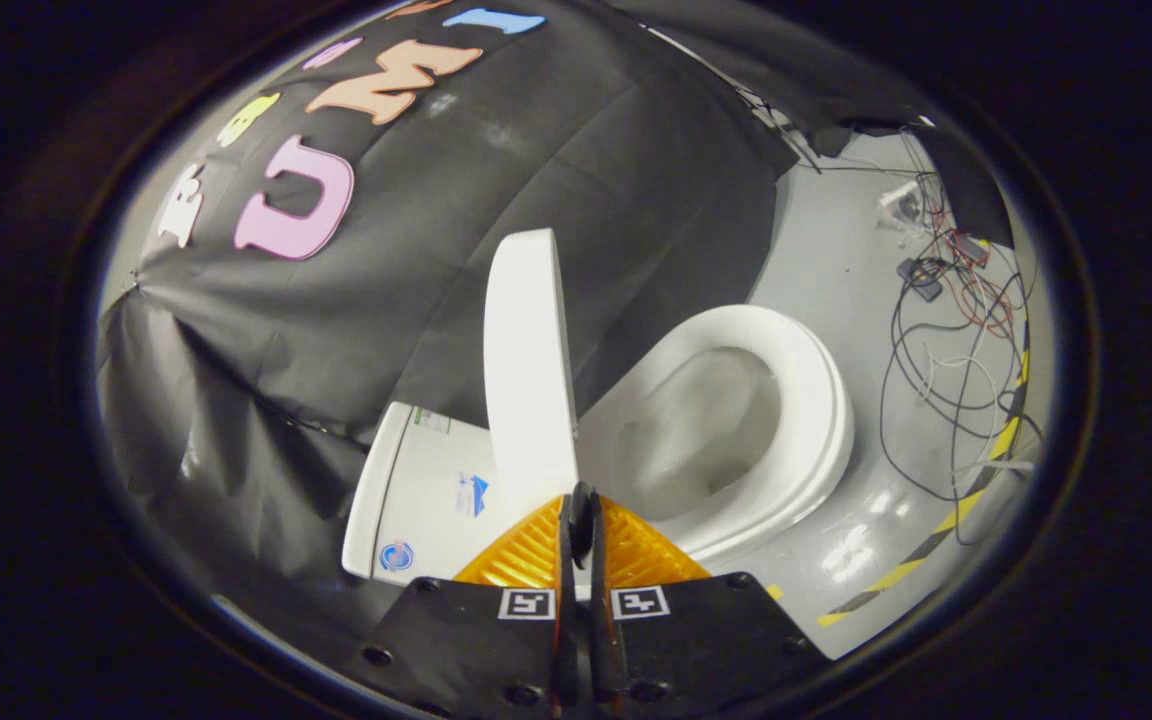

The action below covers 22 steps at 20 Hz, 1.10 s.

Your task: Open the toilet lid.

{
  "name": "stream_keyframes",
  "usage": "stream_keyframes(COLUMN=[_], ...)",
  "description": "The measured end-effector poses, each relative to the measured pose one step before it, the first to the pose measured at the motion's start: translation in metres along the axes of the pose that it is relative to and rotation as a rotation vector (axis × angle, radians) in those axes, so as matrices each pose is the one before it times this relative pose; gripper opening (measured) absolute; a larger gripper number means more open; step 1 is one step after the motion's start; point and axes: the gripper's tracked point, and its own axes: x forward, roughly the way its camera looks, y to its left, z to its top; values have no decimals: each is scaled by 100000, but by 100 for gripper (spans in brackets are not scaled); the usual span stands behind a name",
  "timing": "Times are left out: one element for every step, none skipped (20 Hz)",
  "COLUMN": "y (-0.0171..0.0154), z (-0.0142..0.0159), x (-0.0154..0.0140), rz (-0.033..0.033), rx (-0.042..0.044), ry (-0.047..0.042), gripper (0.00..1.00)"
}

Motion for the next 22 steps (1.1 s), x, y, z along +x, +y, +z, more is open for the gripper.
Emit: stream_keyframes(y=[418, 502, 607, 587, 599, 447, 563, 452, 433, 471, 440, 553, 636, 418, 466, 332, 133, 463, 506, 108, 276, 435], z=[-124, 30, -82, -20, -79, 31, -163, -66, -74, -6, -39, -49, -22, 54, -28, 77, 255, -36, 59, 57, 2, 122], x=[-97, 9, 30, -2, -19, -2, -9, -36, -17, 28, 34, 39, 123, 14, -26, 49, -171, 58, 51, -42, -93, 84], rz=[347, 511, 610, 380, -126, -220, 44, -101, -214, 25, 148, -68, -94, -48, -219, -457, -337, -263, -56, -76, -300, -1073], rx=[-1597, -1031, -664, -1124, -1443, -1858, -1506, -763, -100, -944, -1357, -2252, -2274, -2084, -2020, -1247, -1318, -1591, -1543, -2159, -2208, -2326], ry=[-271, -635, -583, -508, -229, 76, -113, 618, -77, 263, 175, -8, -134, -360, -694, -559, -72, -64, -217, 57, -100, -168], gripper=[6, 6, 7, 7, 8, 9, 9, 9, 9, 9, 9, 9, 9, 9, 9, 9, 9, 9, 10, 9, 9, 10])
